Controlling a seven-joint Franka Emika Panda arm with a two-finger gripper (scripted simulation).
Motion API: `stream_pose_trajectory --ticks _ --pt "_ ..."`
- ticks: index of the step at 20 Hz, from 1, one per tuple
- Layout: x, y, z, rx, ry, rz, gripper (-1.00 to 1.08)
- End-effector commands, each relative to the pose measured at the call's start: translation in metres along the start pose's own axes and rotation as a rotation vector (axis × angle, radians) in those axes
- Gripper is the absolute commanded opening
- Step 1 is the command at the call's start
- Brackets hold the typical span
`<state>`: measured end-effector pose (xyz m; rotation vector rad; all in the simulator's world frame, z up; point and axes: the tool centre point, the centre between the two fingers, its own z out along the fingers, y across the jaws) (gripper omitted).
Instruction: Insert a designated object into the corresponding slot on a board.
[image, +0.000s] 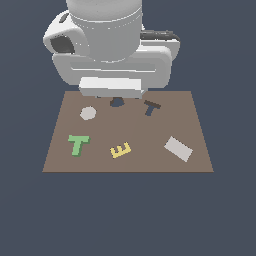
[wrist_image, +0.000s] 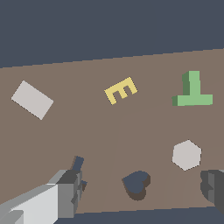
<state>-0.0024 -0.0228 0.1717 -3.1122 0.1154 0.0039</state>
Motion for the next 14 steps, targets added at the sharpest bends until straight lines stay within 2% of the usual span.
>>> stream_pose_trajectory --ticks 1,7,14 --pt "0.0 0.0 0.0 0.0 0.0 0.0 1.0" --pt "0.005 0.007 0.007 -0.002 0.0 -0.002 1.0" --pt "0.022 0.034 0.033 -0.008 0.001 -0.01 1.0"
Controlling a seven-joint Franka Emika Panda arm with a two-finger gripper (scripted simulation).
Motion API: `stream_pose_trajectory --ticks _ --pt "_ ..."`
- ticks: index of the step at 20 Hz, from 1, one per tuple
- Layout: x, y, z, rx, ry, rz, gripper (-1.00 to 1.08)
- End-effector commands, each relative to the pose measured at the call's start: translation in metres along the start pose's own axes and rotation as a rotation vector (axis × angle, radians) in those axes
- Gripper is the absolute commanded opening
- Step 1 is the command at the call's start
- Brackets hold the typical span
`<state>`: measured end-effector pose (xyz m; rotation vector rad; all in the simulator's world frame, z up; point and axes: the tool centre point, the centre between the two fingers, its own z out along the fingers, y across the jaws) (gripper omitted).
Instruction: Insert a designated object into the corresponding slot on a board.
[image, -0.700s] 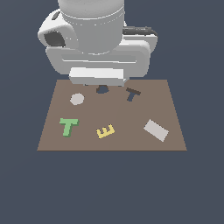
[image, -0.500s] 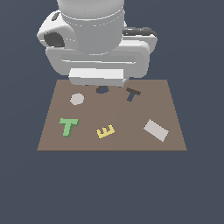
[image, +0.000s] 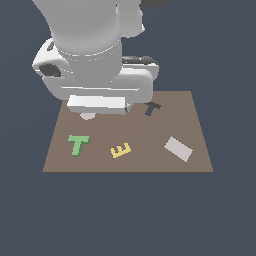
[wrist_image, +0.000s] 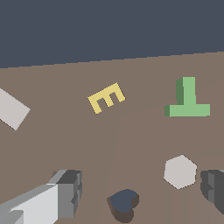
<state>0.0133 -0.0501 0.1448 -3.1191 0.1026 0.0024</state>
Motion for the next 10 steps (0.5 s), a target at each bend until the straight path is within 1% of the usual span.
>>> stream_pose_trajectory --ticks 1,10 --pt "0.007 0.012 0.012 -0.003 0.0 -0.003 1.0" --pt "0.042 0.063 0.061 -0.014 0.001 -0.017 1.0"
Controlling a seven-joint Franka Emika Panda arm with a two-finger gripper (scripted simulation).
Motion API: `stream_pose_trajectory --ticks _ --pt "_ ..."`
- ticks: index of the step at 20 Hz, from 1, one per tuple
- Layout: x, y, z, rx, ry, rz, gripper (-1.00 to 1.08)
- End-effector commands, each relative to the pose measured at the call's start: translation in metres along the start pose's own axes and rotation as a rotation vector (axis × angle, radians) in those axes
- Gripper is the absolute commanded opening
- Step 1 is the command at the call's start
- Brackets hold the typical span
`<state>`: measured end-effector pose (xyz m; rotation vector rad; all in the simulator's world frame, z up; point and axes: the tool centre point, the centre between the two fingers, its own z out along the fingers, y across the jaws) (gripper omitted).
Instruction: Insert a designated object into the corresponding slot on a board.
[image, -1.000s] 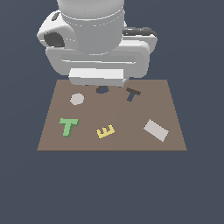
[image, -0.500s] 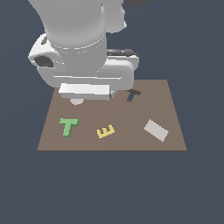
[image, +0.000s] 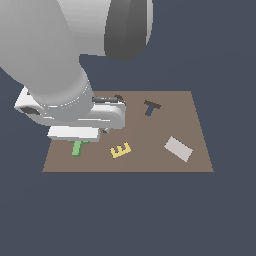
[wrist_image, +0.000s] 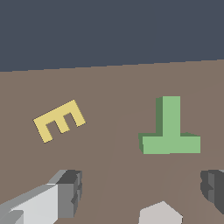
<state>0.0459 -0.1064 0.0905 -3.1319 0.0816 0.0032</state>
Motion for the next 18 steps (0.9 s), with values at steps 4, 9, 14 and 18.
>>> stream_pose_trajectory --ticks 4,9,14,18 --pt "0.018 0.024 0.023 -0.005 0.002 -0.008 1.0" --pt "0.027 0.036 0.035 -0.007 0.002 -0.01 1.0" --pt "0.031 0.042 0.039 -0.008 0.002 -0.012 1.0" --pt "0.031 0.041 0.04 -0.008 0.002 -0.011 1.0"
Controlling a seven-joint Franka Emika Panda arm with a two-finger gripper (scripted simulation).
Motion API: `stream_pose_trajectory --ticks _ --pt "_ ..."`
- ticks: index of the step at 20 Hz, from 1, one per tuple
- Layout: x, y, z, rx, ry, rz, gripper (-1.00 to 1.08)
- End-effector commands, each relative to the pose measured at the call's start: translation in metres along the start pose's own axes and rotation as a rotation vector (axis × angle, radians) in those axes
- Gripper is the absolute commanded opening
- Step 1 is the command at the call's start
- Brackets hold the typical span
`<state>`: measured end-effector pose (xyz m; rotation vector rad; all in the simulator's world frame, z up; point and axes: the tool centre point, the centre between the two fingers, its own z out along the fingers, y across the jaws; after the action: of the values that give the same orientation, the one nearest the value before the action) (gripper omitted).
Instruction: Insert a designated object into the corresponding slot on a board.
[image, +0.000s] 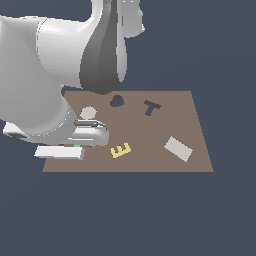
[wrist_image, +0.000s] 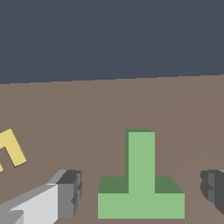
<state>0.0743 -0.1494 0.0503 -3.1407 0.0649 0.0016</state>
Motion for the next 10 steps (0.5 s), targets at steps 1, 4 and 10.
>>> stream_pose_trajectory --ticks 1,4,10 --pt "0.0 0.0 0.001 0.0 0.0 -0.001 1.0" --pt "0.001 0.0 0.008 0.0 0.0 -0.001 1.0" --pt "0.002 0.001 0.02 0.0 0.001 -0.001 1.0"
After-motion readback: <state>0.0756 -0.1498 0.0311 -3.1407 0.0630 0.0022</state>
